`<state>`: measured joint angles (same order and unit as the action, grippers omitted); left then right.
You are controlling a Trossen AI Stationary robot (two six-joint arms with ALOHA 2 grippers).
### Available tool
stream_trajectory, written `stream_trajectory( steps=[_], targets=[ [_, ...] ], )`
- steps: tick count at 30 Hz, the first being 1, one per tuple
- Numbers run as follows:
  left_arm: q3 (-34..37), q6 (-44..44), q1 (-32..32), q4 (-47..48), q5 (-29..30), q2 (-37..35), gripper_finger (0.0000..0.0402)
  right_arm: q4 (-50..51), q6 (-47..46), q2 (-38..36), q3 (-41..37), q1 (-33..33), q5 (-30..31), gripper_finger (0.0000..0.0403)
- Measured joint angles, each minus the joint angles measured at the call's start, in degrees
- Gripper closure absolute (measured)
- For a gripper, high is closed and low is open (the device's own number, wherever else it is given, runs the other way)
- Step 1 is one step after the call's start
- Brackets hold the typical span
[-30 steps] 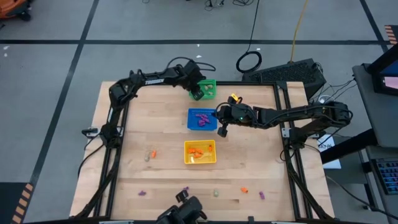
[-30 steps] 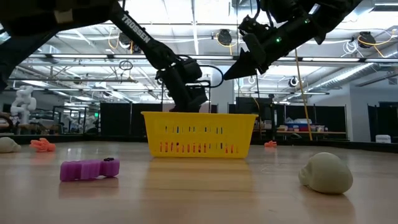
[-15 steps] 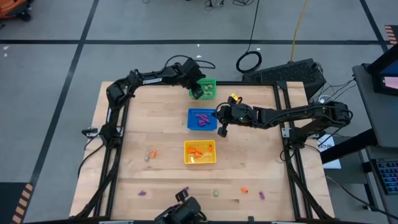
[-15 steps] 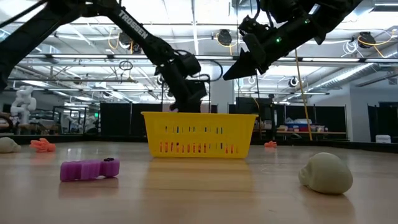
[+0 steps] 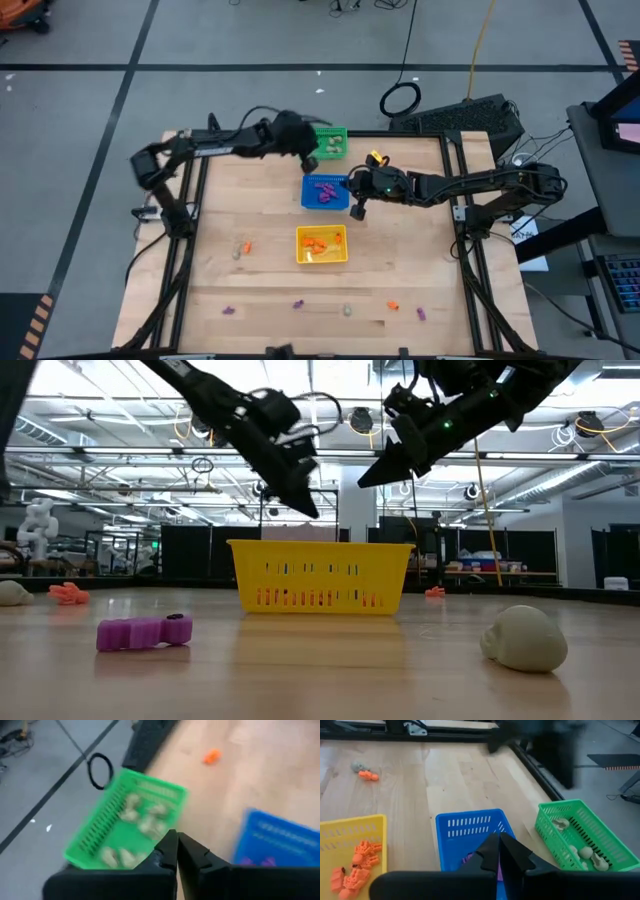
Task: Sort Halloween decoration
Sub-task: Put the orange skeleton toy into the yellow bin
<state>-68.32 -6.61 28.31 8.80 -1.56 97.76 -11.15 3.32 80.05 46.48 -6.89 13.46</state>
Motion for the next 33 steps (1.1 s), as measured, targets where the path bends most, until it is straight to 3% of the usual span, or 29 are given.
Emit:
stream_trajectory(
  steps=[8, 15, 20, 26, 33],
  targets=[
    [15.7, 2.6, -12.0, 1.4, 7.3, -18.0, 0.0392, -1.1, 0.4, 0.0, 0.0, 1.2, 0.0, 0.0403],
    [20.6, 11.1, -25.4, 13.0, 13.7, -29.2, 0.0392, -1.1, 0.4, 0.0, 0.0, 3.5, 0.2, 0.0403],
    [21.4, 24.6, -35.9, 24.1, 16.8, -30.7, 0.0392, -0.2, 0.4, 0.0, 0.0, 5.7, 2.7, 0.0403],
    [23.1, 52.5, -45.2, 37.0, 16.1, -29.4, 0.039, 0.2, 0.4, 0.0, 0.0, 8.1, 3.2, 0.0403],
    [23.7, 68.9, -50.9, 38.7, 14.1, -26.1, 0.034, 0.5, 0.2, 0.0, 0.0, 9.0, 3.2, 0.0403]
  ],
)
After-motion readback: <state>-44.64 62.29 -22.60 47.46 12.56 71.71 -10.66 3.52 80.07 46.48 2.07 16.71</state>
